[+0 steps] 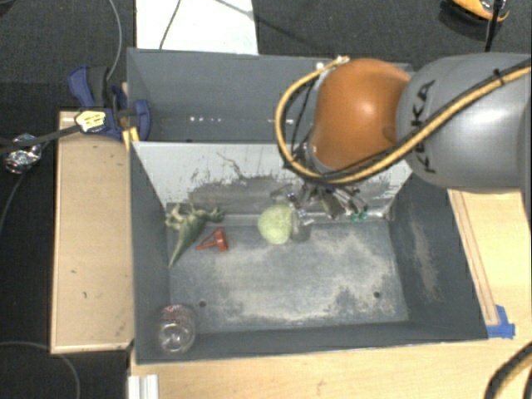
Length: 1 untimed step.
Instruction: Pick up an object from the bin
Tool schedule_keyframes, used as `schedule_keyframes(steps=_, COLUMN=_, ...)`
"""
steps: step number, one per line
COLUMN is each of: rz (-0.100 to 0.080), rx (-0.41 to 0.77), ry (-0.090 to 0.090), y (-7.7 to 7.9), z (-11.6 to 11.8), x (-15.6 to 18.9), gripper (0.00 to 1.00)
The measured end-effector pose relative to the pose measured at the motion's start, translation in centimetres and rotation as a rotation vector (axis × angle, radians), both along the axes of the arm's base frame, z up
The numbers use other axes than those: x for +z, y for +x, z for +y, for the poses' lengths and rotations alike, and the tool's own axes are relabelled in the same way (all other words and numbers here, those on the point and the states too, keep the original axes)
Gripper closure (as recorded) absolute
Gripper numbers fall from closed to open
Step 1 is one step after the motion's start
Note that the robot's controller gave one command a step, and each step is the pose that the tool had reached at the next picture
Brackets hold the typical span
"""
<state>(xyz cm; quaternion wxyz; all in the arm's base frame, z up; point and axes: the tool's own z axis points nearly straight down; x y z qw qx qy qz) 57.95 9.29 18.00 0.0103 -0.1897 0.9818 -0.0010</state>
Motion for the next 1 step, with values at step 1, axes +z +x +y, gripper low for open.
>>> schedule_keyframes(steps=1, rz=-0.004, rx=-0.024, ry=0.002, y=-0.27, z=-0.2, x=8.23, gripper=1.0)
